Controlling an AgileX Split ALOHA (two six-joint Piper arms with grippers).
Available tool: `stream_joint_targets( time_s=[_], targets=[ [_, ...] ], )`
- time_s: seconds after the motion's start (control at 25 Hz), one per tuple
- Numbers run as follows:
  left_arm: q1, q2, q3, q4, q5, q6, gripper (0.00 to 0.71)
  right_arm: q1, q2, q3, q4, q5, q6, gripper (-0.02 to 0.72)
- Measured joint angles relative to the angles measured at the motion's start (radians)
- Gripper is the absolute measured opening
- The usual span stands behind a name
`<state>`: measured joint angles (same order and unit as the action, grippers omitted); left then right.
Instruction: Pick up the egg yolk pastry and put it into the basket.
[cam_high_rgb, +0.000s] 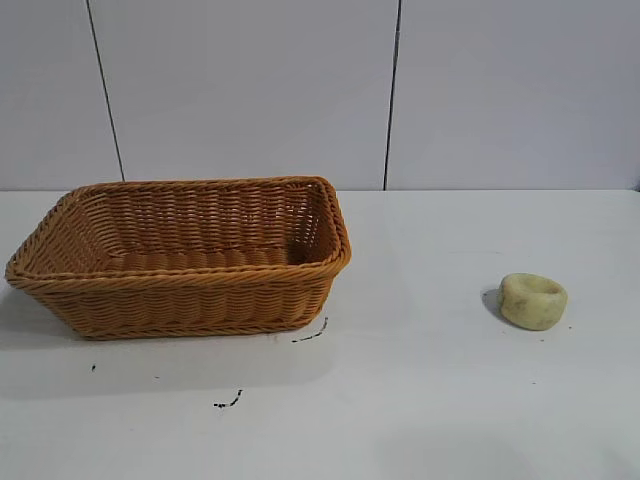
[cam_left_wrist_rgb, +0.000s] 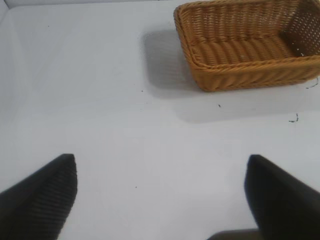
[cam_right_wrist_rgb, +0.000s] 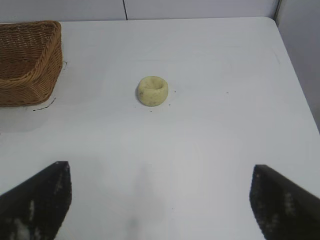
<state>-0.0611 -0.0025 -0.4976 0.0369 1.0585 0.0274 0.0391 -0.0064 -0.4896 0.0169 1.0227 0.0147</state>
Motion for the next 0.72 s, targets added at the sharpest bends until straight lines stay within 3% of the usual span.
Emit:
stream_joint_targets(
  time_s=[0.44,0.72],
  targets=[
    [0.000,0.000,0.000,0.000,0.000,0.000,0.693,0.000,0.011,-0.001,0.000,0.001,0.000,0.696],
    [0.000,0.000,0.000,0.000,0.000,0.000,0.693,0.000,0.374,-0.109,-0.017,0.002,0.000,0.696]
  ],
)
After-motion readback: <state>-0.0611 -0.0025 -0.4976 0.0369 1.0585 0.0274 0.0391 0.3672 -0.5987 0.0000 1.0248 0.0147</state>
